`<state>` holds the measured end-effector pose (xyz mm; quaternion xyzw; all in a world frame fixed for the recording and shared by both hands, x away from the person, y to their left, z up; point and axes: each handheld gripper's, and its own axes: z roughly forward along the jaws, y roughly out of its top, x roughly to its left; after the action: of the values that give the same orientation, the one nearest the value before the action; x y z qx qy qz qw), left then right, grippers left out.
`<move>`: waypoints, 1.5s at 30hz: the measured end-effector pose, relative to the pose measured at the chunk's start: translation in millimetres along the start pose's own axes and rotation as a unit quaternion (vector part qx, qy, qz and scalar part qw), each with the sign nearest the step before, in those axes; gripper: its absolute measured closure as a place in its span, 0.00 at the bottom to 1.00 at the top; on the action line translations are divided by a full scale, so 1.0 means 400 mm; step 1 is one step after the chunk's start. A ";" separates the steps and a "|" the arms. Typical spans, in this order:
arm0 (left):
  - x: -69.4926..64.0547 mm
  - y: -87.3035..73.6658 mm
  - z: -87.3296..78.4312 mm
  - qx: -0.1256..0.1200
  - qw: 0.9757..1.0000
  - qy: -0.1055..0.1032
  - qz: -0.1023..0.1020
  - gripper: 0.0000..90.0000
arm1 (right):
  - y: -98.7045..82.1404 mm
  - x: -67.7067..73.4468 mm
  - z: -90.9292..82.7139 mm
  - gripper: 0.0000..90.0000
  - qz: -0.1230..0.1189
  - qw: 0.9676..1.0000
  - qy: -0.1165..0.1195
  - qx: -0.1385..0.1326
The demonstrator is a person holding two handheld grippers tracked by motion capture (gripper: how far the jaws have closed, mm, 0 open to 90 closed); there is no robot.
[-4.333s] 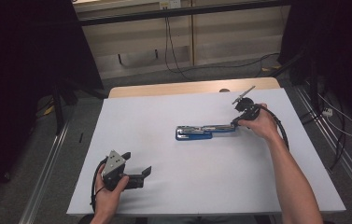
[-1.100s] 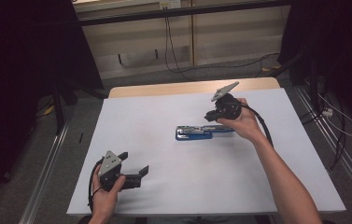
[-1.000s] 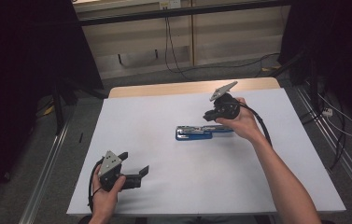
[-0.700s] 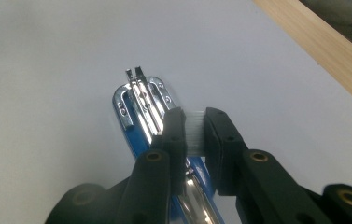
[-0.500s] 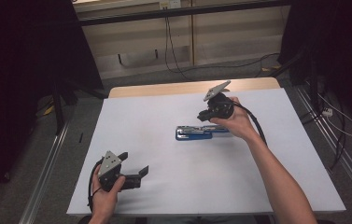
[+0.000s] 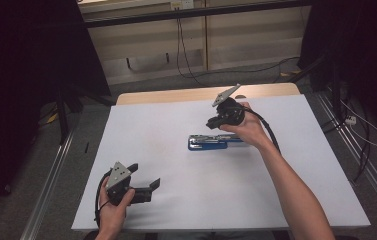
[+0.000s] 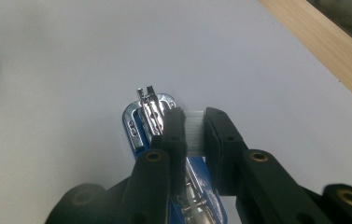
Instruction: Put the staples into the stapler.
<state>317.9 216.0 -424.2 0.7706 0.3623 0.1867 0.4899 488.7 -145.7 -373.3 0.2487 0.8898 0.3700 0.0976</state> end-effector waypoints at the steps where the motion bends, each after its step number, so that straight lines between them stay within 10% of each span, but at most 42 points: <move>1: 0.000 0.000 0.000 -0.001 1.000 0.000 0.000 0.05 | 0.001 0.000 0.002 0.88 0.000 1.000 0.000 0.002; 45: 0.005 0.000 -0.002 0.001 1.000 0.003 -0.002 0.05 | 0.047 0.006 0.110 0.88 -0.043 0.997 0.037 0.050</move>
<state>318.6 218.0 -424.0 0.7697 0.3656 0.1880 0.4884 509.3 -106.3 -391.0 0.2011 0.9199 0.3298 0.0677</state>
